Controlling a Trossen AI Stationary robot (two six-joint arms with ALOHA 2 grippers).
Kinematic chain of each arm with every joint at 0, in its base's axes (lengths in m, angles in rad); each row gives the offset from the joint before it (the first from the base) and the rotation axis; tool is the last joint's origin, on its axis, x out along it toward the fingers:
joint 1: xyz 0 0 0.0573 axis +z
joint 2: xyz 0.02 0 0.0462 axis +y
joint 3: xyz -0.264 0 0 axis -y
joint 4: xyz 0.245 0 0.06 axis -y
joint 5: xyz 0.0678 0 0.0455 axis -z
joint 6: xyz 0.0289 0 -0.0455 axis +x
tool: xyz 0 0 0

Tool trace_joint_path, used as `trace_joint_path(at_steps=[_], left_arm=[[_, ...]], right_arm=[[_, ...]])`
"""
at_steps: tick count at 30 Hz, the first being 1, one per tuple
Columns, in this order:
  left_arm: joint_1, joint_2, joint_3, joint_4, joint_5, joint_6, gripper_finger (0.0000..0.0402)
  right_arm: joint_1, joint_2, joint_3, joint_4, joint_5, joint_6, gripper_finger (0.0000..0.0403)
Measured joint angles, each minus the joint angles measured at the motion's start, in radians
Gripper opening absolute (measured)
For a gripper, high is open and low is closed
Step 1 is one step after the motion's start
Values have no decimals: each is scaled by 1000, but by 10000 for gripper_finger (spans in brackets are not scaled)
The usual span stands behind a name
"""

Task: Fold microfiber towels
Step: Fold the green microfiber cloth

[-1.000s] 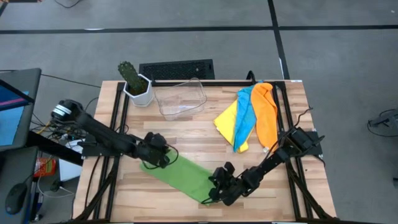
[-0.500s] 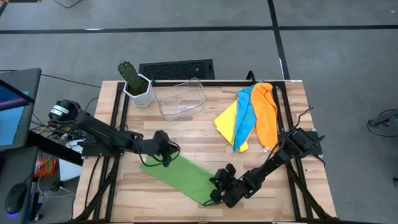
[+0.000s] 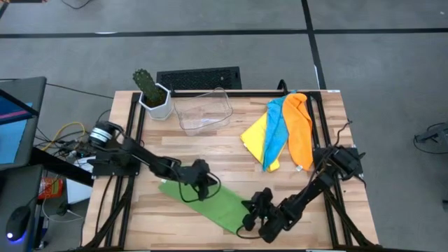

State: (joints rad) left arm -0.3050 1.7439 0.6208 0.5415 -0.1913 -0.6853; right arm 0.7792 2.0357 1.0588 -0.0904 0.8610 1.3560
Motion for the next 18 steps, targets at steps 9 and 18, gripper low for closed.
trace_joint_path(at_steps=[9,18], left_arm=[[14,94,25,-7,19,1,0],[43,107,28,5,36,2,0]], right_arm=[[39,0,0,-196,20,155,22],[51,-61,-1,-272,105,214,22]])
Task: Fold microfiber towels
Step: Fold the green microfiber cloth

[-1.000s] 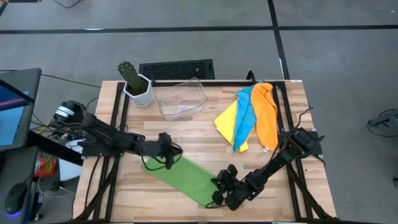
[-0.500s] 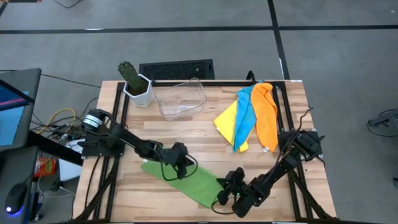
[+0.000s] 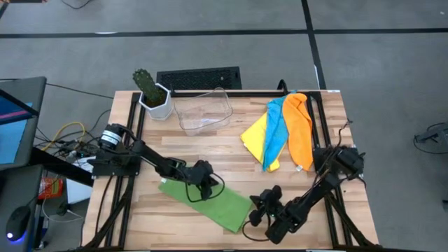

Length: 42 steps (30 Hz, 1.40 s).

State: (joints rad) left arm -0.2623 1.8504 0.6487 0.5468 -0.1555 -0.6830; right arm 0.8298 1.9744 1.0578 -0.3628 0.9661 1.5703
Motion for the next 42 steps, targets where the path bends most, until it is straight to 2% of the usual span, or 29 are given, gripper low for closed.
trace_joint_path(at_steps=[3,7,14,19,23,26,28,30,38,42], left_arm=[[1,0,0,-2,-6,1,0],[2,0,-1,0,-10,5,0],[4,1,-2,0,-14,7,0],[5,1,-2,0,-13,9,0],[14,1,-2,2,-6,9,0],[27,-2,-3,6,6,8,0],[34,-2,-3,13,8,8,0],[39,-2,-3,20,13,8,0],[66,-1,-3,24,13,20,0],[69,-1,-3,24,14,22,0]], right_arm=[[8,-54,6,6,68,-39,20],[6,-37,5,55,29,-106,16],[4,92,2,127,-71,-10,19],[8,107,7,105,-88,27,17],[6,62,1,11,-118,33,22],[8,0,0,-41,-50,27,21],[4,-45,3,-43,28,-24,19],[-19,-66,3,-32,51,-112,18],[-158,-20,2,165,45,-367,21],[-200,40,1,285,-20,-477,14]])
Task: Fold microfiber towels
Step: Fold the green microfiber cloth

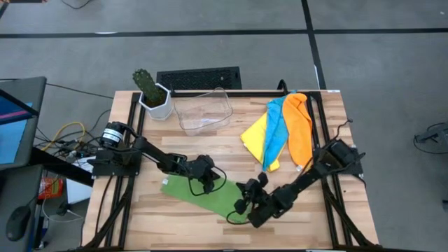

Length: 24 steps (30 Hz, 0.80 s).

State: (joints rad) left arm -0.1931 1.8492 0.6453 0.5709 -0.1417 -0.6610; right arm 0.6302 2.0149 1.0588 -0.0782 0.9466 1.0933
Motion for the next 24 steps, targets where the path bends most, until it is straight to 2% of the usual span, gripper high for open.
trace_joint_path(at_steps=[5,10,15,21,24], left_arm=[[0,0,0,0,0,8,0],[14,-3,0,7,35,0,0],[41,-29,0,6,107,1,0],[62,-81,0,-22,109,6,0],[54,-123,0,-8,112,5,0]], right_arm=[[-24,78,1,36,-103,13,19],[-14,108,6,42,-102,91,20],[-7,61,2,-8,-148,63,19],[20,-39,-2,-155,-156,89,29],[45,-105,0,-116,-144,22,31]])
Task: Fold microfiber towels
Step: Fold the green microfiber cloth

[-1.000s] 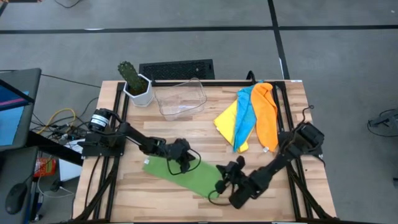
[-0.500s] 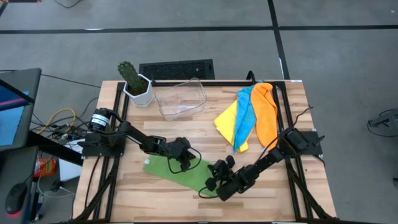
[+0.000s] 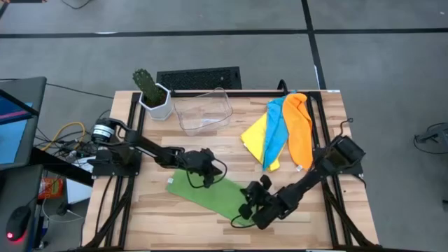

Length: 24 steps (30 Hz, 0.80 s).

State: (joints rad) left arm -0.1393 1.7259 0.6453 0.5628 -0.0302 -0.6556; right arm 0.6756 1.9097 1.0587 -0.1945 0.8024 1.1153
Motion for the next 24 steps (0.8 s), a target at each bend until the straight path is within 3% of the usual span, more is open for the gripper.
trace_joint_path(at_steps=[6,14,24], left_arm=[[-85,-37,1,38,-4,6,0],[-161,30,1,39,-80,33,0],[-132,145,4,46,-42,35,0]], right_arm=[[90,-26,2,174,-55,-120,24],[166,110,1,260,-101,87,22],[188,178,11,280,-175,123,20]])
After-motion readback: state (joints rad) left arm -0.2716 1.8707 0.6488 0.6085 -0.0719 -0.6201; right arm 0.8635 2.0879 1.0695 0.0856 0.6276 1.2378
